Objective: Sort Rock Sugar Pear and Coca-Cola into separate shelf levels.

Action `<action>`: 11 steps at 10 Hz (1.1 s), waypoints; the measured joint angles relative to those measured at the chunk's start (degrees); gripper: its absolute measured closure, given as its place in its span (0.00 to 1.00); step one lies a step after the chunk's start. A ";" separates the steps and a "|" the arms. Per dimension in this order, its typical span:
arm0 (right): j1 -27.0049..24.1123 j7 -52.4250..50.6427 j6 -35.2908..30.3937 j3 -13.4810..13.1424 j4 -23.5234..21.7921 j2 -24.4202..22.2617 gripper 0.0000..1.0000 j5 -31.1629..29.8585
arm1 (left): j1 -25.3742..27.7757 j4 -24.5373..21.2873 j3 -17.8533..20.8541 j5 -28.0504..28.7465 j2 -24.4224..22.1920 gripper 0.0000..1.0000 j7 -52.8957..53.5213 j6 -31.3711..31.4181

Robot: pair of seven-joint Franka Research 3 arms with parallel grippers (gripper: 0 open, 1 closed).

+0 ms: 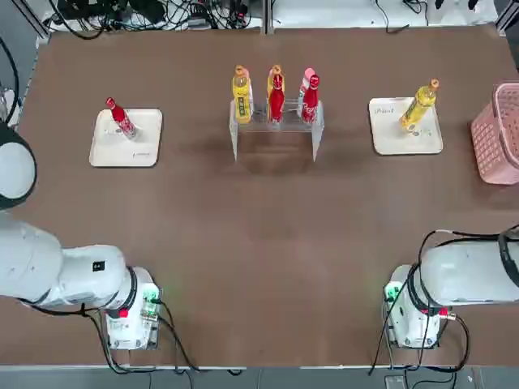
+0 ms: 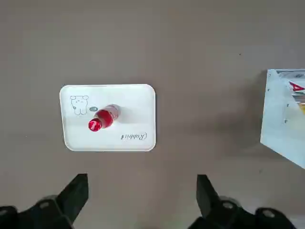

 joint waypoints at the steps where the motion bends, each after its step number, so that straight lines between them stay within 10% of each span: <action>1: 0.00 0.00 -0.04 0.00 0.00 0.00 0.00 0.00 | 0.02 0.00 0.00 0.00 0.00 0.00 0.03 0.00; 6: -0.01 -1.17 1.13 -0.08 -1.59 0.06 0.13 -0.09 | 3.22 -0.32 0.62 0.13 0.26 0.00 1.00 0.00; 11: -5.96 -14.81 16.39 -0.89 -14.29 0.66 0.15 -0.39 | 11.61 -2.74 0.93 0.34 5.42 0.00 1.60 4.60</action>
